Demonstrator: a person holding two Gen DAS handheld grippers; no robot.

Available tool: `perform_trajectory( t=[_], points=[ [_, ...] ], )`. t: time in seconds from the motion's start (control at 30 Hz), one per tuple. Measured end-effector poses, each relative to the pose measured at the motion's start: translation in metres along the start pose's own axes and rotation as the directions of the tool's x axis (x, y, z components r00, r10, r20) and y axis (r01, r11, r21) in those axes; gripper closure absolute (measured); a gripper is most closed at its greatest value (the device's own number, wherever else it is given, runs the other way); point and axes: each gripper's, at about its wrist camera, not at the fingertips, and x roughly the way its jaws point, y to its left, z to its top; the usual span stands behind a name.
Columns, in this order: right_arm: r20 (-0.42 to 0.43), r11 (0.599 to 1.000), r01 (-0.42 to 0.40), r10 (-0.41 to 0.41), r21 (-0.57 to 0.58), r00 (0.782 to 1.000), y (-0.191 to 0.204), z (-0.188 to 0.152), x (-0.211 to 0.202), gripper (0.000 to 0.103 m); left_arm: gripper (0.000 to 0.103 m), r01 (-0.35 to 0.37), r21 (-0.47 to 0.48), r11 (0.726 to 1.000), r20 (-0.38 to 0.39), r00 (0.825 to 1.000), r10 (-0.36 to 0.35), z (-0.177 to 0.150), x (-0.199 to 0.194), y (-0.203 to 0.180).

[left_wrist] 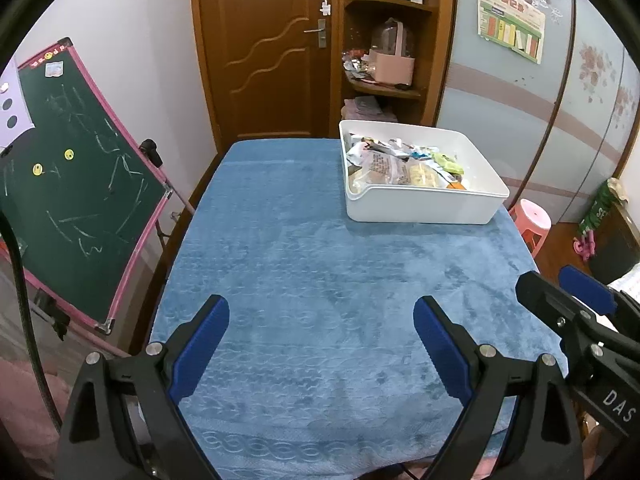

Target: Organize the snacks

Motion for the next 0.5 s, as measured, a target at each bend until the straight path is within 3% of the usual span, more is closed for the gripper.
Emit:
perform_trajectory(
  t=[0.5],
  points=[
    [-0.003, 1.000, -0.001, 0.001, 0.000, 1.000, 0.0012, -0.0017, 0.0027, 0.035, 0.010, -0.010, 0.000, 1.000, 0.008, 1.000, 0.010, -0.0029, 0.0008, -0.0004]
  ],
)
